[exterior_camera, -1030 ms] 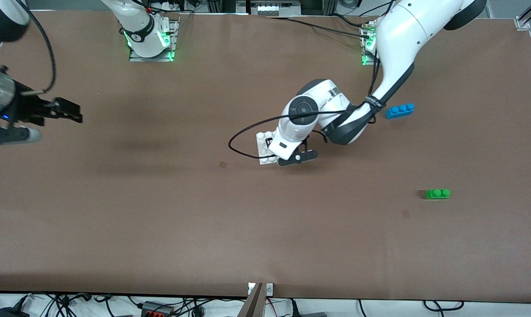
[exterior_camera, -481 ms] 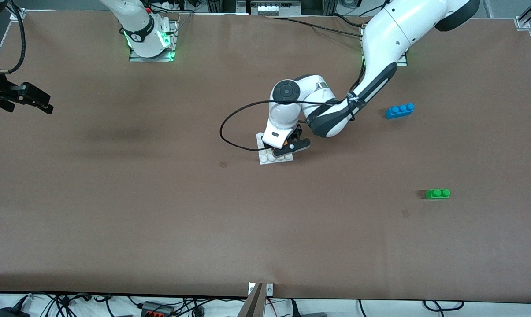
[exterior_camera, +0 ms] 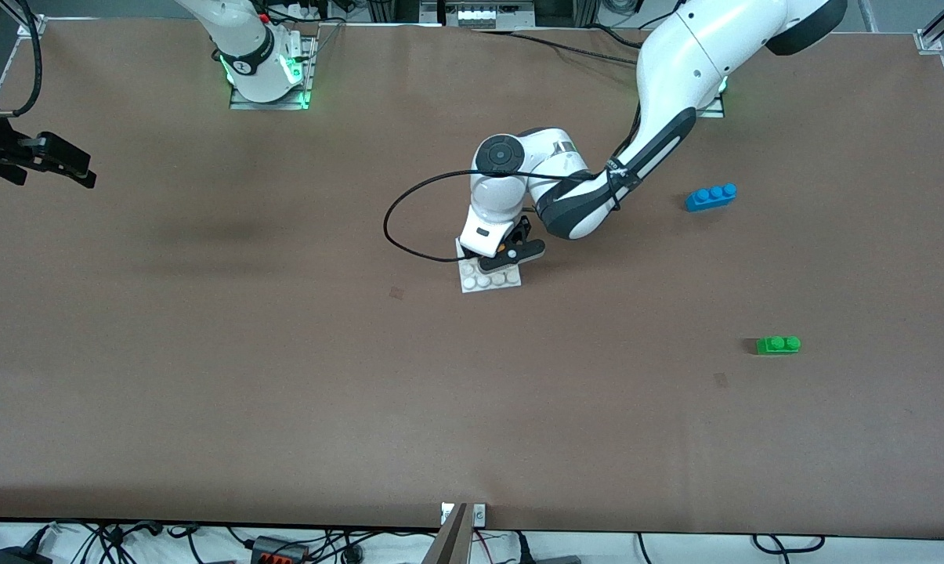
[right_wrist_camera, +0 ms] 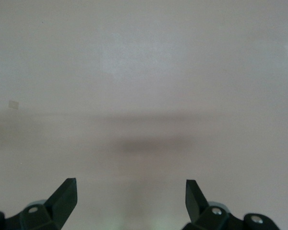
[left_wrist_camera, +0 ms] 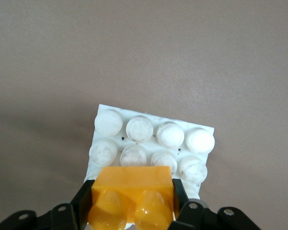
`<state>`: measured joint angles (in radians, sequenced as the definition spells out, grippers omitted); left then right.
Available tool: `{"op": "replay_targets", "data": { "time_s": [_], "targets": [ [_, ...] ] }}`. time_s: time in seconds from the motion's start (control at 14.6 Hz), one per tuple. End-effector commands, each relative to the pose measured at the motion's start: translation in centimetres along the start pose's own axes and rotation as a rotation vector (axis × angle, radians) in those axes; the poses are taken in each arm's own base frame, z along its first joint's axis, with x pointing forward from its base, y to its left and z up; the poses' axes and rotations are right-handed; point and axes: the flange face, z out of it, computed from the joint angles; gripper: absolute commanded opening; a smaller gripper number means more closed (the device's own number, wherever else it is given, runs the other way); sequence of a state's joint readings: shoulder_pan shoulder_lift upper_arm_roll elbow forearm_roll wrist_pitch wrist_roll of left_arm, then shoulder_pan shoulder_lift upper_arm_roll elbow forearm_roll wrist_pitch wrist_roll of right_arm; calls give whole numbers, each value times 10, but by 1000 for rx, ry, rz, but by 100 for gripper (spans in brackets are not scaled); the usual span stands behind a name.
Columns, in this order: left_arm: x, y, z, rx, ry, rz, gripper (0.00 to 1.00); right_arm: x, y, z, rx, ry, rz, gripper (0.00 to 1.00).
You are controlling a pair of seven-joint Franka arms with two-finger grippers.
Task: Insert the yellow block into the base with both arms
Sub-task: 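Lower the yellow block onto the white plate studs with the left gripper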
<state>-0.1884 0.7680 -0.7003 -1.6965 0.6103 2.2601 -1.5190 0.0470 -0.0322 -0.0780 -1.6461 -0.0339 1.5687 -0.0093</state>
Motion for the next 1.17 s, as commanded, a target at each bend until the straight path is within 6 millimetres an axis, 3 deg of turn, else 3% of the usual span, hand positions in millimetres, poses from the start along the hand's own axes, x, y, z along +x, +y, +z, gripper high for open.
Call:
{"op": "replay_targets", "data": {
  "time_s": [0.0,0.41,1.1],
  "targets": [
    [-13,6,-1,-7,22,17,61,2,-2,-4,18,-10,3,100],
    [-22,7,12,7,44,33,61,2,-3,-3,18,-11,1,100],
    [-17,4,25,16,60,55,61,2,-6,-2,18,-13,-2,100]
  ]
}}
